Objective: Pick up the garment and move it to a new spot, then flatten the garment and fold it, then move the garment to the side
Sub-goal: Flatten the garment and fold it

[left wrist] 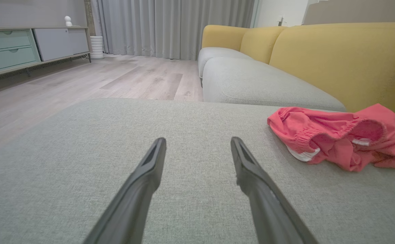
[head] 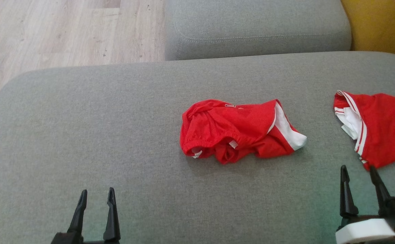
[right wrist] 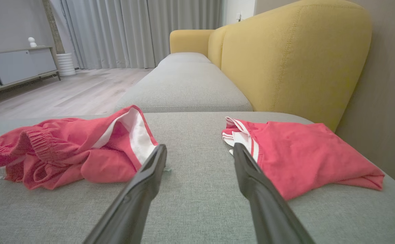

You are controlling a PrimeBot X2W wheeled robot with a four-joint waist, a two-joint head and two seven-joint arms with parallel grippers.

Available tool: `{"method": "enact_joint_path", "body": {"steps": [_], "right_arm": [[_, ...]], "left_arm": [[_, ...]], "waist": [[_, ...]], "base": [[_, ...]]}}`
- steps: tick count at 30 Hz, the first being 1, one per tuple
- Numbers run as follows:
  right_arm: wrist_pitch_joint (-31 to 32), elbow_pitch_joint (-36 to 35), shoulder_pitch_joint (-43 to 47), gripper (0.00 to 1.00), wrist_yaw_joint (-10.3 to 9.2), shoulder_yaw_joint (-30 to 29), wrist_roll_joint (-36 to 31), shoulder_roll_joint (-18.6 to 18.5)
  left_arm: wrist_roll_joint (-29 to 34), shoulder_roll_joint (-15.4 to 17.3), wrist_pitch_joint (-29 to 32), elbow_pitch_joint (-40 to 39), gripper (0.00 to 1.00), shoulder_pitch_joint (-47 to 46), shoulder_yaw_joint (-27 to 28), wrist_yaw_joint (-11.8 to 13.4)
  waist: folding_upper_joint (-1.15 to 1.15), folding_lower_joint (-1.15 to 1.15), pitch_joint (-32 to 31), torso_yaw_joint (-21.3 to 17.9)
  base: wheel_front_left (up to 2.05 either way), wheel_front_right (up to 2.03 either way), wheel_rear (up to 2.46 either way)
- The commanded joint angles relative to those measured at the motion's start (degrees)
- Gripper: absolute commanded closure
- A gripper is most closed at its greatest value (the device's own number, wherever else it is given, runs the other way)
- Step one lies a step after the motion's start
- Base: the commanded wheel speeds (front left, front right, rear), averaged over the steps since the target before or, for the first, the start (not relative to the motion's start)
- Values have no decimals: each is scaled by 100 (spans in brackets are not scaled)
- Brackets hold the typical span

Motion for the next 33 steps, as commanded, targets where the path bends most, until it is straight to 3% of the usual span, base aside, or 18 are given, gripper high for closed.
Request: {"method": "enact_joint_path", "body": {"steps": [1, 7, 12, 16, 18, 21, 28, 33], "right_arm": [[-62, -142, -127, 0, 42, 163, 7, -41], [-62, -145, -172, 0, 42, 228, 13, -41], [-62, -251, -417, 0, 42, 408, 44, -41], [-62, -322, -614, 0, 42, 595, 110, -41], [-62, -351, -732, 0, 42, 734, 166, -41], [-62, -390, -832, 0, 42, 822, 222, -41], [-62, -477, -936, 0, 42, 947, 339, -41], [-62, -527, -943, 0, 42, 1001, 371, -41]], "left_arm": [[74, -59, -62, -123, 0, -155, 273, -69], [260, -191, -62, -146, 0, -204, 323, -255], [294, -297, -59, -103, 0, -935, -519, -590], [98, -312, 168, 328, 0, -1707, -1435, -705], [-165, -314, 271, 605, 0, -2196, -2028, -638], [-385, -314, 400, 979, 0, -2603, -2416, -444], [-659, -315, 322, 1757, 0, -3034, -2632, 37], [-852, -315, 183, 2210, 0, -3267, -2715, 157]], "waist": [[0, 0, -1, -12], [0, 0, 55, -116], [0, 0, 340, -379], [0, 0, 557, -649], [0, 0, 684, -888], [0, 0, 792, -1114], [0, 0, 942, -1464], [0, 0, 996, -1592]], "base": [[0, 0, 0], [0, 0, 0], [0, 0, 0], [0, 0, 0], [0, 0, 0], [0, 0, 0], [0, 0, 0], [0, 0, 0]]}}
